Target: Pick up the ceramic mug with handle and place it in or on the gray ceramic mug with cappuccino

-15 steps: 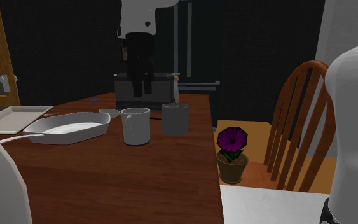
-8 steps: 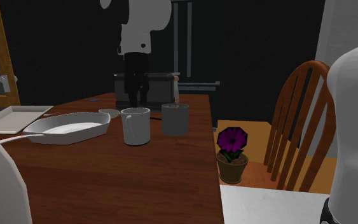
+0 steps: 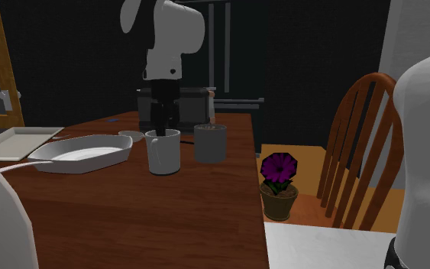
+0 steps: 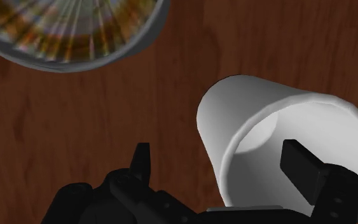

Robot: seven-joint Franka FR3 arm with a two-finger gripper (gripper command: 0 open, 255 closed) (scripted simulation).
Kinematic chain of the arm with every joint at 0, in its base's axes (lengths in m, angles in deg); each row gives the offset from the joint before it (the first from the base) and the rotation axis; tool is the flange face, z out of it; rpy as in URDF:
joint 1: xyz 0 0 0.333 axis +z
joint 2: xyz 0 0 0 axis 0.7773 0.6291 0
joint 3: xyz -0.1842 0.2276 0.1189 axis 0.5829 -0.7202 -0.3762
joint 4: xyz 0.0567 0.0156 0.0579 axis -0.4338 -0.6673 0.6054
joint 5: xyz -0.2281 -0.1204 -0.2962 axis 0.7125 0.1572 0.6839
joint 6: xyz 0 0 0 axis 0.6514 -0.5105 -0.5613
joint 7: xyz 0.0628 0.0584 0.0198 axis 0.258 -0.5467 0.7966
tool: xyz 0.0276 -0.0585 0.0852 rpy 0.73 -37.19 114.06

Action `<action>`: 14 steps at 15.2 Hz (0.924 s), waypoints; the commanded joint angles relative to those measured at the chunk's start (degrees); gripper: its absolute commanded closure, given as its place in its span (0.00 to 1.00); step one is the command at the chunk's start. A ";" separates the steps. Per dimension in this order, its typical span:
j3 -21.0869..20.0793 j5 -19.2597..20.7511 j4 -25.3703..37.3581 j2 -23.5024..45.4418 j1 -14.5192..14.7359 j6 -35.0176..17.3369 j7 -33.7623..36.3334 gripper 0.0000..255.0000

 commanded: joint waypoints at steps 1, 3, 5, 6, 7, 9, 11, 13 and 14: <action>-0.05 -0.10 -0.26 0.10 0.03 -0.38 -0.02 0.00; -0.05 -0.10 -0.26 0.10 0.03 -0.38 -0.02 0.00; -0.05 -0.10 -0.26 0.10 0.03 -0.38 -0.02 0.00; -0.05 -0.10 -0.25 0.10 0.03 -0.37 -0.02 0.00; -0.05 -0.10 -0.25 0.10 0.03 -0.37 -0.02 1.00; -0.05 -0.10 -0.25 0.10 0.03 -0.37 -0.02 1.00; -0.05 -0.10 -0.25 0.10 0.03 -0.37 -0.02 1.00; -0.05 -0.10 -0.25 0.11 0.03 -0.37 -0.02 1.00; -0.05 -0.10 -0.25 0.11 0.03 -0.37 -0.02 1.00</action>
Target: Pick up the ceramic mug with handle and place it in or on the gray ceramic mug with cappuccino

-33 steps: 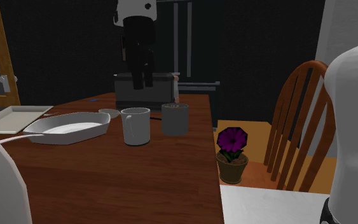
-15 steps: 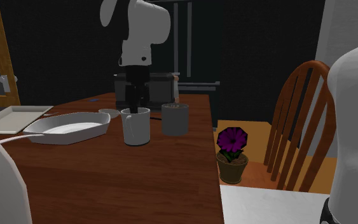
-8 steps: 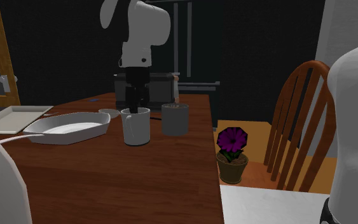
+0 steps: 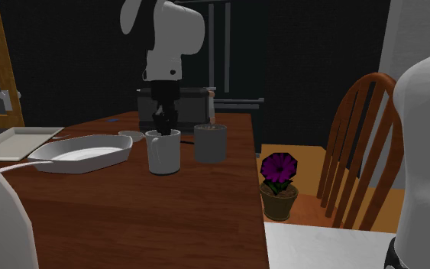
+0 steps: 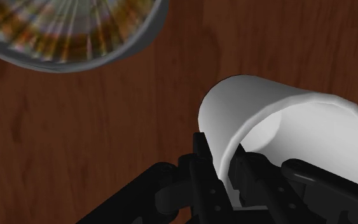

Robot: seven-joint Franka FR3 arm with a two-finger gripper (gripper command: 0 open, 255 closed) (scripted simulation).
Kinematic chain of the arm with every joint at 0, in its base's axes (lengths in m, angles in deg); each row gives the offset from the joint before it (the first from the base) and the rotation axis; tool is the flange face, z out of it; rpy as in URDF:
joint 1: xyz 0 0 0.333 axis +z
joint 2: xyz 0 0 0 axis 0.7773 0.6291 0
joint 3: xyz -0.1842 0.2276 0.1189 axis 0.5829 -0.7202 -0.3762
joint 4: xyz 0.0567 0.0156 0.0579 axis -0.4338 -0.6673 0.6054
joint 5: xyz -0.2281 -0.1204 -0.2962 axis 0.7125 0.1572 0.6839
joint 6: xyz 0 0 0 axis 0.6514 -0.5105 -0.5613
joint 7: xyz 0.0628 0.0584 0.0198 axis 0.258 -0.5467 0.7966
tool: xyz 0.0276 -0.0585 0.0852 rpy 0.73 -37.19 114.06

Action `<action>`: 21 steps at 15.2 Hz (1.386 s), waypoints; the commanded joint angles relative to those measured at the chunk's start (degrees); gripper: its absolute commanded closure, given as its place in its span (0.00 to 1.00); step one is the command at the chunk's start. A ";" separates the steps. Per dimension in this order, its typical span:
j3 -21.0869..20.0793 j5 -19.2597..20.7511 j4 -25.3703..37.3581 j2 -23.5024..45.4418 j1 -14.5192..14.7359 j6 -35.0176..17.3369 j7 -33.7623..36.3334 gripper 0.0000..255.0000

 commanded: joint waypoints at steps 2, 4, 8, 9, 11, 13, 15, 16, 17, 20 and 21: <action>0.01 0.01 -0.01 -0.01 0.00 -0.01 0.00 1.00; 0.13 0.64 0.59 -0.92 0.11 1.36 0.49 1.00; 0.29 1.79 1.95 -2.61 0.30 4.16 1.38 1.00; 0.32 2.05 2.32 -3.01 0.33 4.86 1.58 1.00; 0.37 2.54 3.10 -3.76 0.40 6.28 1.97 1.00; 0.39 2.99 3.94 -4.46 0.47 7.71 2.33 1.00; 0.41 3.39 4.82 -5.11 0.52 9.15 2.67 1.00; 0.41 3.58 5.28 -5.41 0.54 9.87 2.83 1.00; 0.41 3.76 5.76 -5.71 0.57 10.60 2.98 1.00; 0.40 4.25 7.26 -6.51 0.63 12.78 3.40 1.00; 0.40 4.39 7.78 -6.75 0.65 13.52 3.52 1.00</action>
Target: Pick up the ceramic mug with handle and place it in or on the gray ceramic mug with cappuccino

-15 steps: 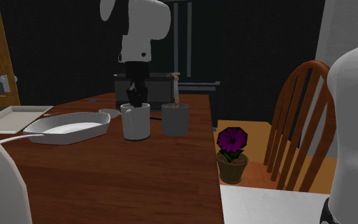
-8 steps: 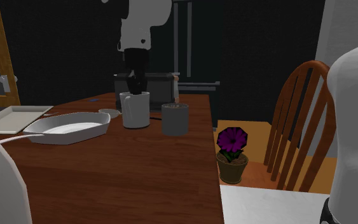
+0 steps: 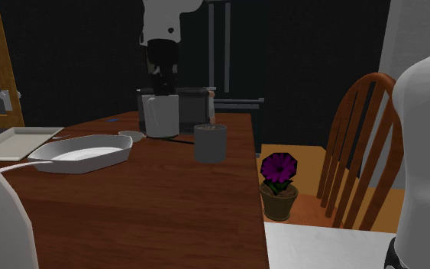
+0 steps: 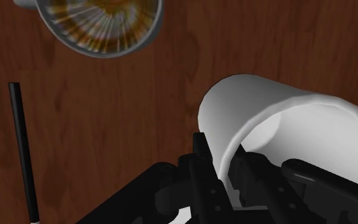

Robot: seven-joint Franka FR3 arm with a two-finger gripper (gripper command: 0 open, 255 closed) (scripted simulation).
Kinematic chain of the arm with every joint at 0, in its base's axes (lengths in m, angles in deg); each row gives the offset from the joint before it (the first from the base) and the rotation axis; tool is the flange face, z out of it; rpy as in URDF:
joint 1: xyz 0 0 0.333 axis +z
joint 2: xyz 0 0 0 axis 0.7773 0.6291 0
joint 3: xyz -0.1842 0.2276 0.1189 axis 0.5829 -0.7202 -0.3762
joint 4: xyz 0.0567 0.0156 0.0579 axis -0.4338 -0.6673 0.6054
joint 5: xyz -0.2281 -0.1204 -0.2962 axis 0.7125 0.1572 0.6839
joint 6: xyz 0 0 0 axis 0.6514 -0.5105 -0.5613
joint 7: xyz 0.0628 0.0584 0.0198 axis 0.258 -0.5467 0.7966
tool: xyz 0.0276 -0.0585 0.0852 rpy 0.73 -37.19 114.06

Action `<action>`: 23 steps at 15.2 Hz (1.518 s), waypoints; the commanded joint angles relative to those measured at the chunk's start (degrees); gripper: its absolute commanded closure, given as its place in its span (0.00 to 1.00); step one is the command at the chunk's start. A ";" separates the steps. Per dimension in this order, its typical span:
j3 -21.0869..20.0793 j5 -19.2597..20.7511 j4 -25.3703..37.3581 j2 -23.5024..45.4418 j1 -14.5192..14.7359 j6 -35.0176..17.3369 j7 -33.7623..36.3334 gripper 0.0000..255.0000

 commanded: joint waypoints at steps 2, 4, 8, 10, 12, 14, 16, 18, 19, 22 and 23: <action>0.05 0.32 1.87 -0.50 -0.03 2.32 0.20 1.00; 0.03 0.55 3.01 -0.89 0.00 3.80 0.41 1.00; -0.01 0.90 5.45 -1.51 0.05 6.77 0.77 1.00; -0.02 1.03 6.75 -1.74 0.07 8.27 0.91 1.00; -0.04 1.14 8.11 -1.92 0.08 9.78 1.04 1.00; -0.05 1.20 9.13 -2.02 0.09 10.89 1.12 1.00; 1.21 1.66 9.05 -2.65 -1.16 11.47 -1.25 1.00; 2.52 2.03 9.23 -3.05 -2.43 12.09 -3.71 1.00; 3.20 2.18 9.42 -3.16 -3.05 12.42 -4.98 1.00; 5.28 2.42 10.40 -3.08 -5.01 13.46 -8.94 1.00; 5.98 2.42 10.86 -2.92 -5.69 13.82 -10.32 1.00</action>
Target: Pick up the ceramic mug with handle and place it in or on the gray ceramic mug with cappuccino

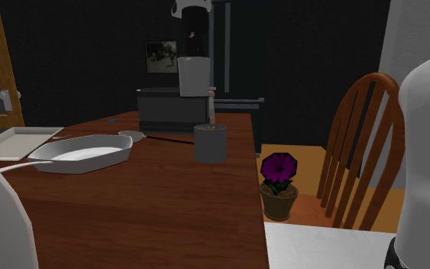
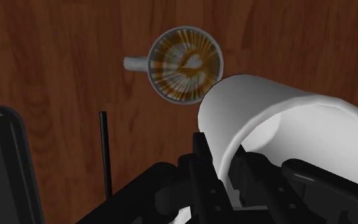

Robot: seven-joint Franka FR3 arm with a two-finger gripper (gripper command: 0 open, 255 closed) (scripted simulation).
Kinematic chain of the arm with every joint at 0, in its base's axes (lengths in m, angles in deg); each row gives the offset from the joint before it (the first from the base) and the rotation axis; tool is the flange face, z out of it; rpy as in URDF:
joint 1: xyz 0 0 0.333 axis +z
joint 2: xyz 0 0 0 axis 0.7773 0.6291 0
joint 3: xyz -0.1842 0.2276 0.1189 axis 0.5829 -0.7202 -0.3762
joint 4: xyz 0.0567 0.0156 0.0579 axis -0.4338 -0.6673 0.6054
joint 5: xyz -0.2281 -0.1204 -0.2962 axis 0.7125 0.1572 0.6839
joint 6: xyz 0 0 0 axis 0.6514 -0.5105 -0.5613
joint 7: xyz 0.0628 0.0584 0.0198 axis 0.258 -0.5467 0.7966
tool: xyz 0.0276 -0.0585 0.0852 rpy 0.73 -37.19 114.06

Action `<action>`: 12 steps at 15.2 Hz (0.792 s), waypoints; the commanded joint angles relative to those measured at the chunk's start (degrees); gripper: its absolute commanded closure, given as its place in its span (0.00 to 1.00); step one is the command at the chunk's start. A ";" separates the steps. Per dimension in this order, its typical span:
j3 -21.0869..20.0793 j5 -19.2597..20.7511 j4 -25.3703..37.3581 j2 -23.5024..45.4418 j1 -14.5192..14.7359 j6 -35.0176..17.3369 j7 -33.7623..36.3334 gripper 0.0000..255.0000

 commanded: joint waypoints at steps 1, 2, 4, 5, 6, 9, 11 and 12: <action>1.38 0.36 0.28 -0.35 -1.35 0.65 -2.73 1.00; 2.12 0.27 0.87 -0.04 -2.03 1.03 -4.16 1.00; 2.90 0.13 0.82 0.38 -2.80 0.69 -5.76 1.00; 2.90 0.13 0.04 0.37 -2.79 -0.08 -5.77 1.00; 2.91 0.10 -0.69 0.41 -2.80 -0.85 -5.81 1.00; 2.93 -0.02 -2.84 0.58 -2.82 -3.13 -5.95 1.00; 2.95 -0.14 -4.19 0.77 -2.84 -4.64 -6.08 1.00; 2.96 -0.22 -4.85 0.89 -2.85 -5.39 -6.15 1.00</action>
